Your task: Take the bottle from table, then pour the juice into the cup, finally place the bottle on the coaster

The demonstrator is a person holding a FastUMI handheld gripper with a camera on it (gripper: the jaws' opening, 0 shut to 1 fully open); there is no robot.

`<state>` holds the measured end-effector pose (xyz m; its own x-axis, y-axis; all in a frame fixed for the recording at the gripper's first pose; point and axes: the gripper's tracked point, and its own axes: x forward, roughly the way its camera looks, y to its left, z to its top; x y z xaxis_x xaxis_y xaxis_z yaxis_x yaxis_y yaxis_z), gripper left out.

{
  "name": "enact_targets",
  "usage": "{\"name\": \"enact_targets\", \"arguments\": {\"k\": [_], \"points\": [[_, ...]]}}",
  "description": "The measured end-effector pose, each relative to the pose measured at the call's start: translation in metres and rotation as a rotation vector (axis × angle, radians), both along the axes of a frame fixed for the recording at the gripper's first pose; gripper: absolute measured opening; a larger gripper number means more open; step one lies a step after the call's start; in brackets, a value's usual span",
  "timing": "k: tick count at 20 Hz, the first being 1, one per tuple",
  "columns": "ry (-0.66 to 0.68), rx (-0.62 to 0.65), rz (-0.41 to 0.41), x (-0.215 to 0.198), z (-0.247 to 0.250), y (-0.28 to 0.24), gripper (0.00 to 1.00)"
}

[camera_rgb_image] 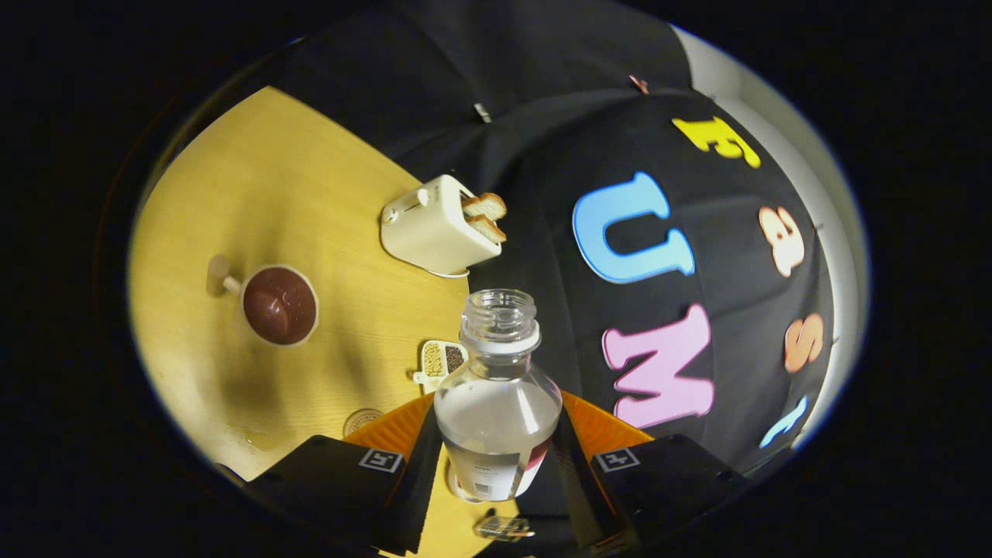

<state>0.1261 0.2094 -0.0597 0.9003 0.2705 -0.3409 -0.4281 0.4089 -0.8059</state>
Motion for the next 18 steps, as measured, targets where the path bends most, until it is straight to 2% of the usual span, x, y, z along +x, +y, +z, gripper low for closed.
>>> {"name": "enact_targets", "arguments": {"k": [3, 6, 13, 18], "points": [[0.094, 0.246, -0.112, 0.009, 0.006, -0.016, 0.75], [0.209, 0.496, -0.175, 0.016, -0.001, -0.028, 0.75], [0.277, 0.829, -0.177, 0.043, -0.034, -0.036, 0.75], [0.261, 0.959, -0.133, 0.059, -0.064, -0.033, 0.75]]}}
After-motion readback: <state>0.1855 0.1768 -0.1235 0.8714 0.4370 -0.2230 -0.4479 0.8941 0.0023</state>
